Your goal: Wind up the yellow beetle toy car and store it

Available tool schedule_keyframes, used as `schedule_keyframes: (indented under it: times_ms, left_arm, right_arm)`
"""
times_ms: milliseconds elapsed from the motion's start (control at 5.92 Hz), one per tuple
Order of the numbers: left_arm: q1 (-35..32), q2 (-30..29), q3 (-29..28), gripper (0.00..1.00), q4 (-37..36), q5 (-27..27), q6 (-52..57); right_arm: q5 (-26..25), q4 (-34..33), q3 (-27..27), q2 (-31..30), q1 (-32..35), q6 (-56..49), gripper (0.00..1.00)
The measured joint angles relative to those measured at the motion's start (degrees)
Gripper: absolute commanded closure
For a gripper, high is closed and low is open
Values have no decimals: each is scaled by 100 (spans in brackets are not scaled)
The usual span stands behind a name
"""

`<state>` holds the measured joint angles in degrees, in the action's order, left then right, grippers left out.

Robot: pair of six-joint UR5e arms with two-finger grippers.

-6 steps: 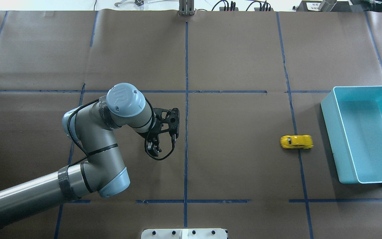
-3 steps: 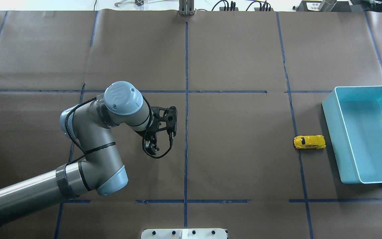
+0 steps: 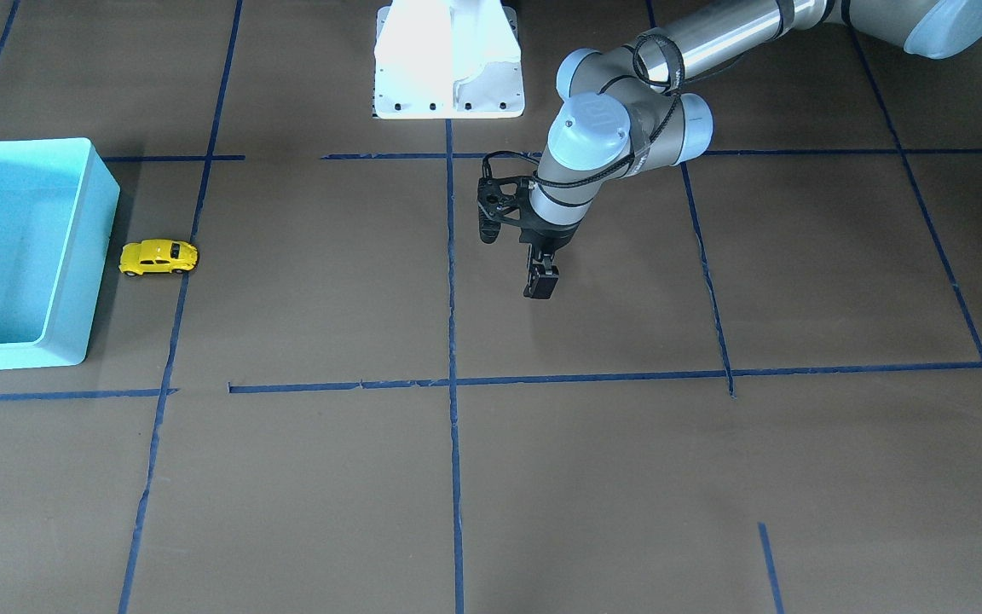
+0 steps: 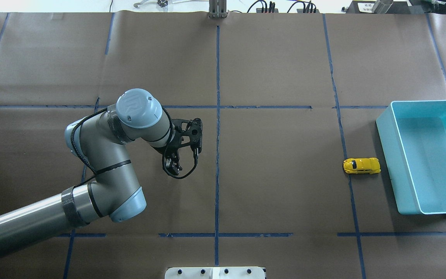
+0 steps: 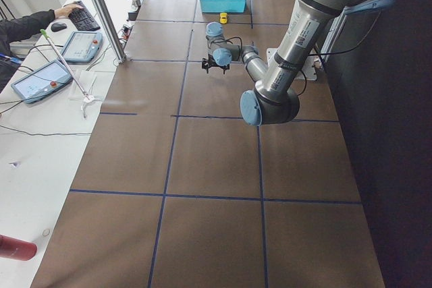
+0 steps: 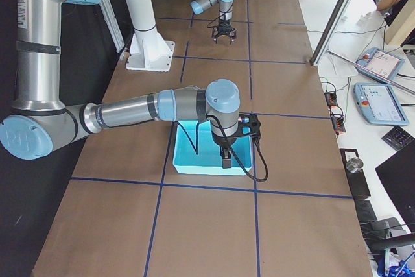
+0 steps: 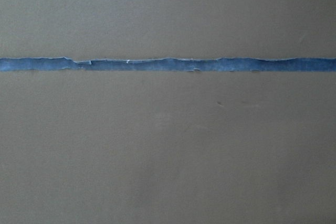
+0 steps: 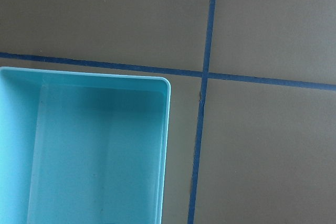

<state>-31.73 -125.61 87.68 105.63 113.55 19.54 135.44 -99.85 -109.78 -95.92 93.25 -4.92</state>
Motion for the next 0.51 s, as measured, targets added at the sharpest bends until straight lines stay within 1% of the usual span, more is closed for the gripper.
schedule_keyframes:
  times_ms: [169, 507]
  left_arm:
    - [-180, 106, 1, 0, -61, 126, 4]
    - [-866, 304, 7, 0, -275, 468, 3]
  right_arm:
    - [0, 1, 0, 1, 0, 0, 0]
    - [0, 0, 0, 2, 0, 0, 0]
